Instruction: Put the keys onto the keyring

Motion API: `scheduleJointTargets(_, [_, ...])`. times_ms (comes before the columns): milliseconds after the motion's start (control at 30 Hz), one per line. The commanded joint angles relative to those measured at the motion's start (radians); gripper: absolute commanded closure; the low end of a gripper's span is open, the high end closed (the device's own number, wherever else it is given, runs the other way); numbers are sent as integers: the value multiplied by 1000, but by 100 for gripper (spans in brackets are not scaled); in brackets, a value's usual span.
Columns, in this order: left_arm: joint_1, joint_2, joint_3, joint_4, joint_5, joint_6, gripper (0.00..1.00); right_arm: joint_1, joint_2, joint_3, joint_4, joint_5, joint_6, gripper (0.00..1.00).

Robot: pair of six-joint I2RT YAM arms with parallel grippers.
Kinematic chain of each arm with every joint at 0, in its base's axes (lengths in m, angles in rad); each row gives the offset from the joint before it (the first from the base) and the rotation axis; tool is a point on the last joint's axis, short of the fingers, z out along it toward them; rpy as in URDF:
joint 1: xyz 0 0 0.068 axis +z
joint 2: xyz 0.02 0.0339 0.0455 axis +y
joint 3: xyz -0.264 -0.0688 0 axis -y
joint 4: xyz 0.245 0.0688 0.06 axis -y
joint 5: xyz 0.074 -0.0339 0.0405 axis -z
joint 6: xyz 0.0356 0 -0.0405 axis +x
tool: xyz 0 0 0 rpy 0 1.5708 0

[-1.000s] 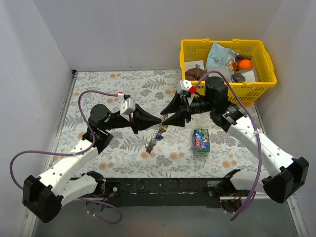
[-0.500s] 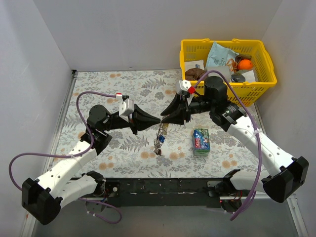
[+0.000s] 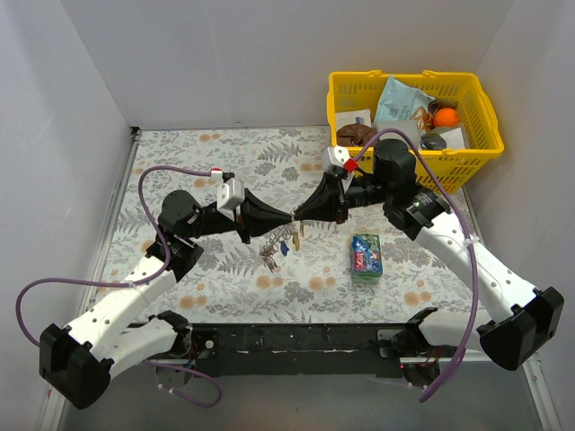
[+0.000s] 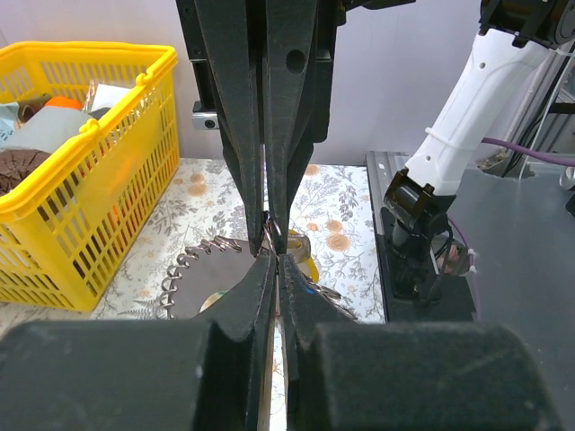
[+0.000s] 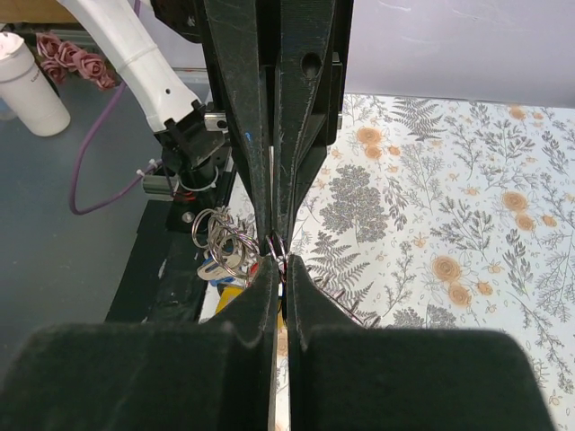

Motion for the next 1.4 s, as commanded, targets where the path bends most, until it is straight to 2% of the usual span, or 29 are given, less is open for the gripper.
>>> scheduleJointTargets(0, [-4,-22,68,-2,11,15,100,-5,-3,38,-2,23,1,99])
scheduleJointTargets(67, [-4,-20,100,-69,11,46,100,-5,0,48,-26,29,-10,99])
scheduleJointTargets(133, [-6,-16,126,-143,7,64,91,-5,8,62,-39,29,-22,99])
scheduleJointTargets(167, [-6,-13,151,-170,7,84,85,-5,9,65,-52,34,-27,99])
scheduleJointTargets(200, [-4,-13,163,-195,7,95,68,-5,11,76,-57,34,-30,99])
scheduleJointTargets(267, [-6,-5,188,-270,7,113,55,-5,14,81,-71,40,-41,99])
scheduleJointTargets(333, [-4,1,234,-357,-11,148,45,-5,22,93,-86,43,-56,99])
scheduleJointTargets(467, [-4,50,341,-540,-74,201,35,-5,35,123,-151,68,-90,99])
scheduleJointTargets(700, [-4,272,659,-933,-140,271,31,-6,57,151,-235,108,-144,99])
scheduleJointTargets(833, [-4,366,783,-1103,-107,322,36,-5,63,153,-263,138,-165,99])
scheduleJointTargets(1033, [-6,414,837,-1166,-70,345,43,-5,69,151,-281,132,-176,99])
scheduleJointTargets(1200, [-4,426,832,-1183,-35,351,44,-5,71,150,-284,135,-182,99])
scheduleJointTargets(1367, [-6,431,820,-1211,28,379,52,-5,68,147,-283,134,-185,99])
